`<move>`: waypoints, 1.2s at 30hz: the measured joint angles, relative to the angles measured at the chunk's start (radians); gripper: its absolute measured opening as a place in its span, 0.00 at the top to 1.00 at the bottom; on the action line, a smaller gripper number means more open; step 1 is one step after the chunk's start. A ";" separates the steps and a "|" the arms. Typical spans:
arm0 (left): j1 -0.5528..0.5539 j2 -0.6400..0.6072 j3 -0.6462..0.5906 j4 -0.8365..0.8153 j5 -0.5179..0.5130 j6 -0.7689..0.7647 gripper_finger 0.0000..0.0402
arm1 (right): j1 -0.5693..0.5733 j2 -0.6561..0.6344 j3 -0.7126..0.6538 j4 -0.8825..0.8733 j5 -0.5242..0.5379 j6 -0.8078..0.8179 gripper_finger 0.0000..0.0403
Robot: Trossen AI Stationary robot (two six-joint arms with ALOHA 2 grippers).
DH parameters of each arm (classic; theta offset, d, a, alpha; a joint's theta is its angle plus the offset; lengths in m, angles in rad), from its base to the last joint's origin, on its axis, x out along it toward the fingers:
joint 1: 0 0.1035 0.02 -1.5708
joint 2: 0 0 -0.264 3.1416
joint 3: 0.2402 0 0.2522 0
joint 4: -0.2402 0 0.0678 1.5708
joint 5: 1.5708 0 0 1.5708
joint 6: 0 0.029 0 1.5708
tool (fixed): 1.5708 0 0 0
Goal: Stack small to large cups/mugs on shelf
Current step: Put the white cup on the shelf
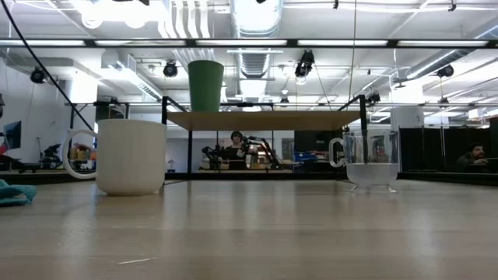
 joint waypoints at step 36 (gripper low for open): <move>-0.354 0.148 -0.739 0.445 -0.030 -0.413 0.76 | 0.002 -0.510 0.000 -0.144 0.002 0.282 0.77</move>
